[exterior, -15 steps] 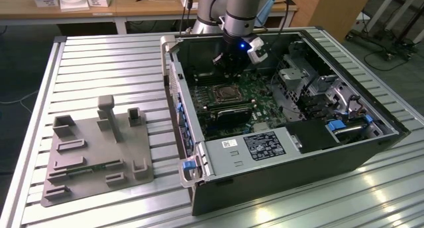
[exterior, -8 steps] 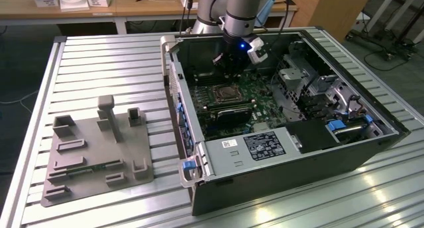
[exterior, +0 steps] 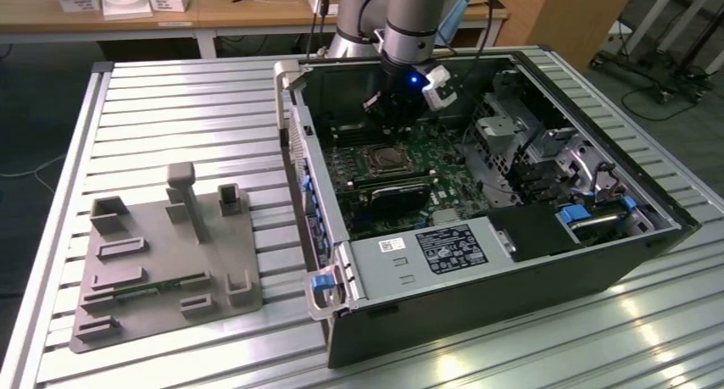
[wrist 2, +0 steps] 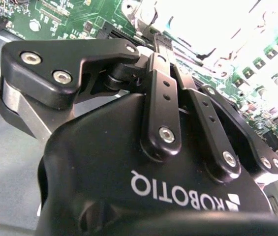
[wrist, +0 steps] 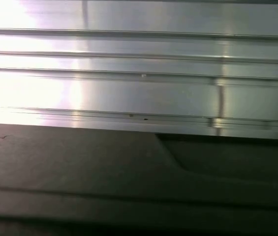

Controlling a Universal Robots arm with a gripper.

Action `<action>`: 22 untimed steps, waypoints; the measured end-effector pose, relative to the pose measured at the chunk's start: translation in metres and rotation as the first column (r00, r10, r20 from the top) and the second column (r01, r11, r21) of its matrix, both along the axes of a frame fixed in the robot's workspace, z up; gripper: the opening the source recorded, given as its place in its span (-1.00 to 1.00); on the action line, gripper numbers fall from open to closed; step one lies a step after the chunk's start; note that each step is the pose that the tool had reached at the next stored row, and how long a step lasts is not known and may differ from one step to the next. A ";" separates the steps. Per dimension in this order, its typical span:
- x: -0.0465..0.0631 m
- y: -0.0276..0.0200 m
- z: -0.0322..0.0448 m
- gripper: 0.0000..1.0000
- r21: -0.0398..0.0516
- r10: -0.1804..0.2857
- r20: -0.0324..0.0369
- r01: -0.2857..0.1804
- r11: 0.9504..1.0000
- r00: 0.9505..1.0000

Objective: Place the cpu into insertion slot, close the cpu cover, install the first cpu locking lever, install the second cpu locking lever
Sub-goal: 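Install the first cpu locking lever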

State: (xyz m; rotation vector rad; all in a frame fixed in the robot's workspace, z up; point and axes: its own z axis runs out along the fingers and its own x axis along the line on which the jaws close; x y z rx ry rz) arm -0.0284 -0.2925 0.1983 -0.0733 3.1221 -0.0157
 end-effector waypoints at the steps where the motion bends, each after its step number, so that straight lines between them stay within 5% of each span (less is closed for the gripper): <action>1: 0.000 0.0000 0.0000 -0.80 0.000 0.000 0.000 0.000 1.000 1.000; 8: 0.000 0.0000 0.0048 -0.80 0.001 0.000 0.000 0.000 1.000 1.000; 22: -0.006 0.0001 0.0086 -0.80 0.023 0.000 0.000 0.000 1.000 1.000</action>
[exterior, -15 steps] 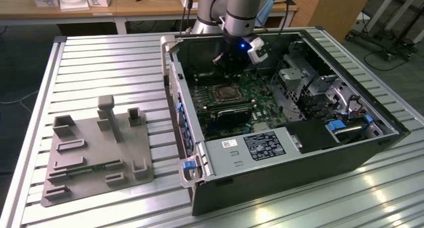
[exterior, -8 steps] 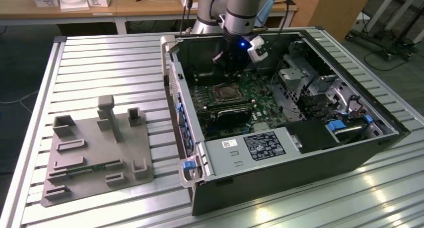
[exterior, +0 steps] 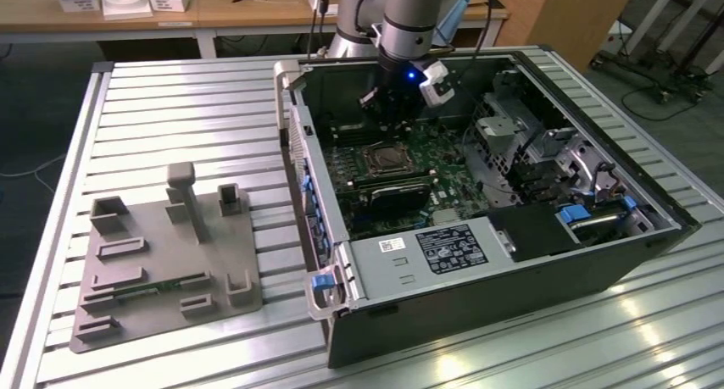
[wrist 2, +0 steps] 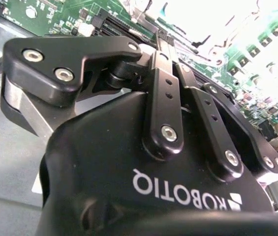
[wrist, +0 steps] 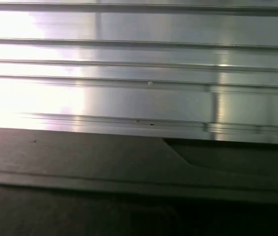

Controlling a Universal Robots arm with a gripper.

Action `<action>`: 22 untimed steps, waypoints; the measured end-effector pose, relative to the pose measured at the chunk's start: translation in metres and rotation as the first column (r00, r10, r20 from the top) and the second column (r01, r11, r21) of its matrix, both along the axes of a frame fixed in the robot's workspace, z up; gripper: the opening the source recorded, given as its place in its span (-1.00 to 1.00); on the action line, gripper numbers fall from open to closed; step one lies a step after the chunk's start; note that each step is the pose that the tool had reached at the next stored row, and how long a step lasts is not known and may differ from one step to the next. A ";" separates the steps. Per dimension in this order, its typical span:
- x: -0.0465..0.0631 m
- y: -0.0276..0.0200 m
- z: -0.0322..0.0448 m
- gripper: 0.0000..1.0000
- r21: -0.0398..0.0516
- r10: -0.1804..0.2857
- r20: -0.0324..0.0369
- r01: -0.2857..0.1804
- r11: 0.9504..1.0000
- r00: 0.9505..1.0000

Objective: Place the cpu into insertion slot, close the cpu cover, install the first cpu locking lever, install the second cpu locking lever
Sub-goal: 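Install the first cpu locking lever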

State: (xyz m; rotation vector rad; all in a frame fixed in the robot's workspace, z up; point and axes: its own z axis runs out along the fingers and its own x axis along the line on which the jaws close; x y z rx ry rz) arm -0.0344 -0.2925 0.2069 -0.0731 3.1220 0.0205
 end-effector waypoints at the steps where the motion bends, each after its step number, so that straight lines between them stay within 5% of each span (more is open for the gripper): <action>1: 0.000 0.0000 0.0000 -0.80 0.001 0.000 0.000 0.000 1.000 1.000; 14: 0.006 0.0012 -0.0005 -0.80 0.006 0.000 0.000 0.000 1.000 1.000; 22: 0.007 0.0012 -0.0030 -0.80 -0.005 0.000 0.000 0.000 1.000 1.000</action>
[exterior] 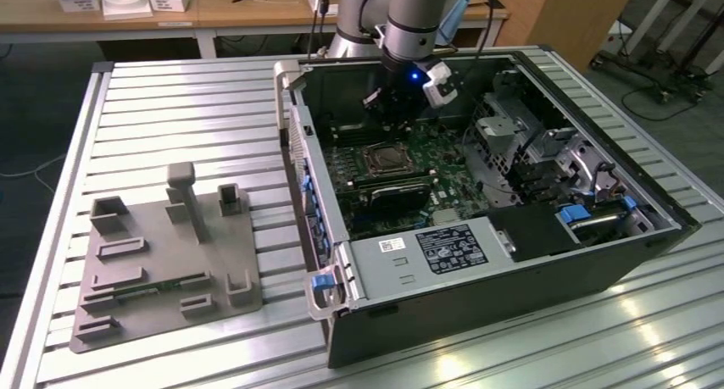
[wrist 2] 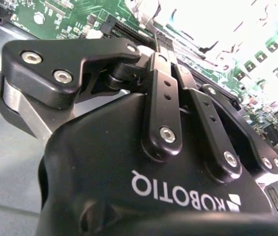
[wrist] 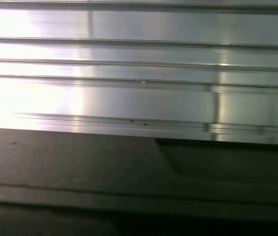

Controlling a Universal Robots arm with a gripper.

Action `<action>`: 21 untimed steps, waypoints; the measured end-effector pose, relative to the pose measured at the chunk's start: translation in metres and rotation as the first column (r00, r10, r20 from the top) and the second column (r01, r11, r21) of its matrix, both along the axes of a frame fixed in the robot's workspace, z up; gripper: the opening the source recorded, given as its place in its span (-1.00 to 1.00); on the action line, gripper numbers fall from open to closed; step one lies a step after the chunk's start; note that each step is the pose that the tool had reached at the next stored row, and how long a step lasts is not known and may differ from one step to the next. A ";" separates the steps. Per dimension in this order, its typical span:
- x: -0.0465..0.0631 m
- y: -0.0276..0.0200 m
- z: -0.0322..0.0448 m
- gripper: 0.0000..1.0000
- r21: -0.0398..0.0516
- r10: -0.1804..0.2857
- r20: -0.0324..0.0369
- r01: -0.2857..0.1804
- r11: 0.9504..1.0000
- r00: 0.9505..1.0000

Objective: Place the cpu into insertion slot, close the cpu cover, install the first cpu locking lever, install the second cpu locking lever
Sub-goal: 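Install the first cpu locking lever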

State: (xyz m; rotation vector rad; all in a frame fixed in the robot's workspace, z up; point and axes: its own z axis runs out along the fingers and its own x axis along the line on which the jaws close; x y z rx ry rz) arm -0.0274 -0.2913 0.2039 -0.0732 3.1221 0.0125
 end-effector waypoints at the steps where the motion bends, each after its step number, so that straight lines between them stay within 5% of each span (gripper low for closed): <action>1: 0.000 0.0000 -0.0001 -0.80 -0.002 0.000 0.000 0.000 1.000 1.000; 21: 0.001 0.0001 -0.0035 -0.80 -0.016 0.000 0.000 0.000 1.000 1.000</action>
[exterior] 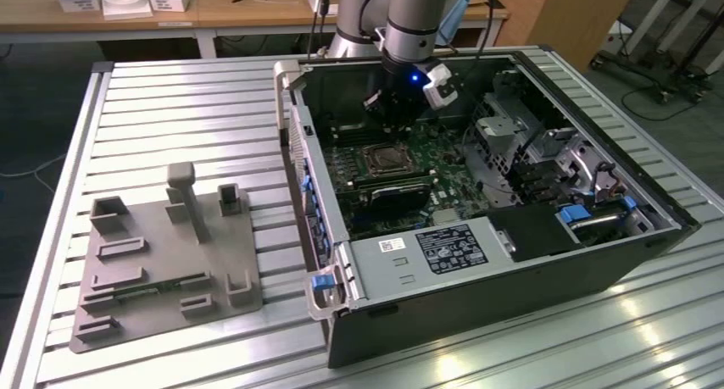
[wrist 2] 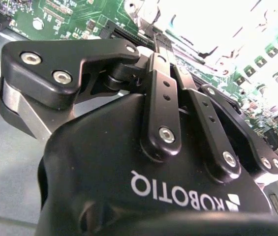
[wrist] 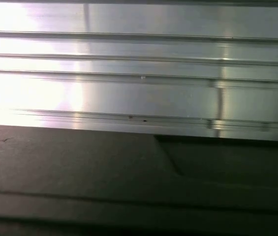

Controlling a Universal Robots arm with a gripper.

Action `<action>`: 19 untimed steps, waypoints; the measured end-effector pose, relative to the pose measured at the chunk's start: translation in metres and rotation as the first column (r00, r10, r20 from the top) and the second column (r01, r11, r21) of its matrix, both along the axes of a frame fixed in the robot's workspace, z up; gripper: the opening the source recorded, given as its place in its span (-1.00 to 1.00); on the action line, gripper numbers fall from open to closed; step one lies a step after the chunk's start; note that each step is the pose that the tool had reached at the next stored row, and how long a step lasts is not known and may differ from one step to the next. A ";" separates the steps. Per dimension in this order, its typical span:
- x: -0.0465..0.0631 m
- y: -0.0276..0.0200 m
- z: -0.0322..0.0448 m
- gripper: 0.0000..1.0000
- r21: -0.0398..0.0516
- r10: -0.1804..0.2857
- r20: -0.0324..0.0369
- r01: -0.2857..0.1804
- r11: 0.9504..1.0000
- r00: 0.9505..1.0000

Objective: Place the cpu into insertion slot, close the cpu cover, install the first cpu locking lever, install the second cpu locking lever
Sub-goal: 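Install the first cpu locking lever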

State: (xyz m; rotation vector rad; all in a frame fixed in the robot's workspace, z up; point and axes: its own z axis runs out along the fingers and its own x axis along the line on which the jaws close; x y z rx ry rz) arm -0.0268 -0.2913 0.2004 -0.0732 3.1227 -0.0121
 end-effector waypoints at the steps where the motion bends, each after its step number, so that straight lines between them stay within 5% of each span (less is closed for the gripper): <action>1: 0.000 0.0000 0.0000 -0.80 -0.002 0.000 0.000 0.000 1.000 1.000; 19: 0.000 0.0000 -0.0017 -0.80 -0.009 0.000 0.000 0.000 1.000 1.000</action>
